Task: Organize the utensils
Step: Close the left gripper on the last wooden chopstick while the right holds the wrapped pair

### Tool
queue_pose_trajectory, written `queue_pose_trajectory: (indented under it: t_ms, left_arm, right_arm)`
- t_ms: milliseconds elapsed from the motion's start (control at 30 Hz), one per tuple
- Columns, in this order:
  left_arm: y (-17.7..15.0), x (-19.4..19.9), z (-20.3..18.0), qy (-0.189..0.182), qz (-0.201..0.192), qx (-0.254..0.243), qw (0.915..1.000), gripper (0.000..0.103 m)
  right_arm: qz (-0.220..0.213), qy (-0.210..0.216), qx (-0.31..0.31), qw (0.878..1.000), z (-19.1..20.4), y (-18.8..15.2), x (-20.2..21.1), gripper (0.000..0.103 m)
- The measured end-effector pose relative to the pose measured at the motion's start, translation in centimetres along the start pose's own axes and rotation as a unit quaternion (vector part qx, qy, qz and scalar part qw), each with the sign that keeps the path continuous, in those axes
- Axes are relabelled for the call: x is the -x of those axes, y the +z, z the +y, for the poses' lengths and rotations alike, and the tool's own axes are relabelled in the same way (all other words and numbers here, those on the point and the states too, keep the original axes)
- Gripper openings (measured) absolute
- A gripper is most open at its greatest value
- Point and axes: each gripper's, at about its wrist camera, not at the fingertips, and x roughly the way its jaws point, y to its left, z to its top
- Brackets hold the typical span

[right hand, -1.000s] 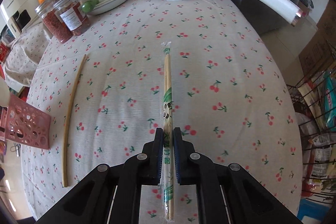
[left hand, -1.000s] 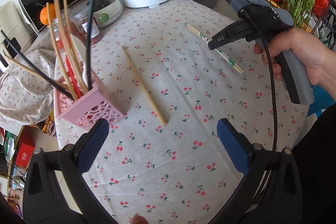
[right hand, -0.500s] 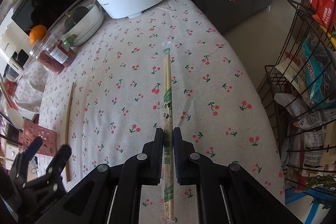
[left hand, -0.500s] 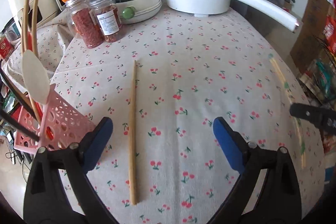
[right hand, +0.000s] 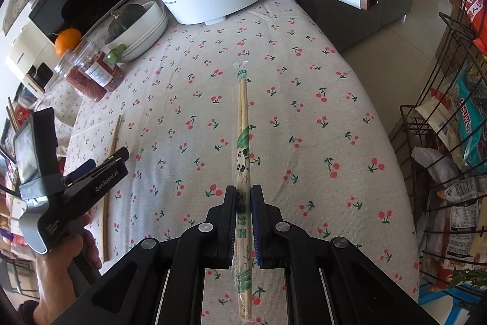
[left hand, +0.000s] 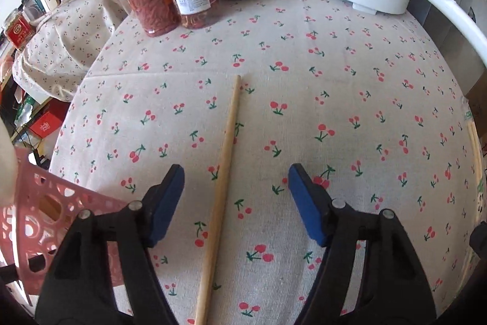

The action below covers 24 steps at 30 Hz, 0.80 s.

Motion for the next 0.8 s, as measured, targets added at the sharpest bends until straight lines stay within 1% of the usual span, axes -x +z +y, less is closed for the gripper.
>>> queue_pose_trajectory:
  t_ms: [33,67,100,133,200,233,267,300,367,467,533,633,700,800]
  left_arm:
    - [-0.1,-0.1,0.1,-0.005,0.004,0.003,1.0000,0.068]
    - [-0.1,-0.1,0.2,-0.014,0.005,0.006,0.9999,0.063]
    - [-0.2,0.0,0.2,-0.026,0.008,0.008,0.9996,0.055]
    - [-0.2,0.0,0.0,-0.037,0.011,0.008,0.9992,0.050]
    - [-0.3,0.3,-0.4,-0.049,0.017,-0.002,0.9986,0.031]
    - [-0.4,0.4,-0.7,-0.055,0.021,-0.008,0.9982,0.027]
    - [-0.5,0.6,-1.1,-0.060,0.024,-0.014,0.9978,0.018]
    - [-0.6,0.7,-1.4,-0.065,0.028,-0.020,0.9973,0.013]
    - [-0.9,1.0,-1.9,-0.075,0.035,-0.030,0.9962,0.010]
    - [-1.7,2.1,-2.5,-0.123,0.044,-0.045,0.9904,0.008]
    - [-2.5,3.2,-2.7,-0.149,0.043,-0.056,0.9862,0.008]
    - [-3.7,5.5,-2.8,-0.183,0.033,-0.079,0.9793,0.008]
    - [-4.4,7.2,-2.5,-0.199,0.020,-0.103,0.9744,0.008]
    - [-5.8,10.6,-2.1,-0.224,-0.003,-0.142,0.9640,0.008]
  right_arm:
    - [-0.001,0.001,0.001,1.000,0.1,0.0,0.0,0.009]
    - [-0.001,0.002,0.002,1.000,0.2,0.0,0.1,0.009]
    - [-0.001,0.002,0.002,1.000,0.2,0.0,0.1,0.009]
    - [-0.002,0.003,0.003,1.000,0.3,0.0,0.1,0.009]
    - [-0.003,0.003,0.003,1.000,0.4,0.0,0.2,0.009]
    - [-0.004,0.003,0.003,1.000,0.4,0.0,0.2,0.009]
    - [-0.006,0.003,0.002,1.000,0.4,0.0,0.3,0.009]
    - [-0.008,0.003,0.001,1.000,0.5,-0.1,0.4,0.009]
    - [-0.012,0.006,-0.001,1.000,0.5,-0.2,0.8,0.009]
    - [-0.022,0.013,-0.003,1.000,0.6,-0.4,1.6,0.009]
    - [-0.029,0.018,-0.005,0.999,0.6,-0.5,2.2,0.009]
    - [-0.043,0.027,-0.013,0.999,0.6,-0.7,3.3,0.009]
    - [-0.053,0.035,-0.021,0.998,0.6,-0.8,4.1,0.009]
    - [-0.069,0.049,-0.030,0.996,0.9,-1.2,5.3,0.009]
